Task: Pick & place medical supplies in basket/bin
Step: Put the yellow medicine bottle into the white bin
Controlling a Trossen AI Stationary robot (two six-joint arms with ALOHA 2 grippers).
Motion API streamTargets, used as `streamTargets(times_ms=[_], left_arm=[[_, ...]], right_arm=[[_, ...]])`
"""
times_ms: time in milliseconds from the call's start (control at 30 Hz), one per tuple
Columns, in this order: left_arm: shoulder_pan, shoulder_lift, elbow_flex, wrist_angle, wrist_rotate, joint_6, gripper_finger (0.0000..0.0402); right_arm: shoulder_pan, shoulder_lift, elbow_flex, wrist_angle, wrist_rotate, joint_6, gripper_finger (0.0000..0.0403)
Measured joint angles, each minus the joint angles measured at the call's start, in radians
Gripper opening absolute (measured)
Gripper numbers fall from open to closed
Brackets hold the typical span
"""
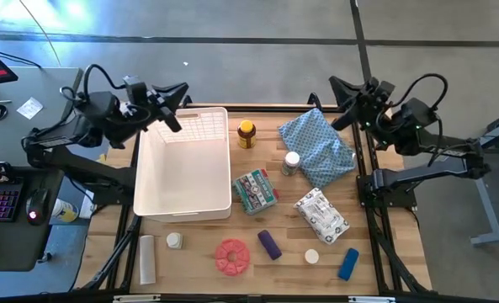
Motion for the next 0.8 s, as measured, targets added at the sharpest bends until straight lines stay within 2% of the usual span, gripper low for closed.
streamTargets(times_ms=[133,200,300,500,667,800], left_arm=[[0.0,0.006,0.0,-0.005,-0.001,0.021,0.0058],[0.0,0.005,0.0,-0.005,-0.003,0.019,0.0058],[0.0,0.003,0.0,-0.001,-0.003,0.011,0.0058],[0.001,-0.035,0.002,-0.009,-0.009,0.021,0.0058],[0.001,-0.063,0.002,-0.07,-0.01,0.018,0.0058],[0.0,-0.082,0.002,-0.196,0.002,-0.032,0.0058]], right_arm=[[-0.038,0.007,0.0,-0.087,-0.205,-0.014,0.0001],[-0.053,0.03,0.0,-0.103,-0.269,0.021,0.0004],[-0.066,0.084,0.006,-0.106,-0.289,0.076,0.0013],[-0.071,0.234,0.091,-0.159,-0.29,0.083,0.0051],[-0.087,0.381,0.242,-0.36,-0.305,0.084,0.0088],[-0.133,0.52,0.415,-0.563,-0.378,0.084,0.0115]])
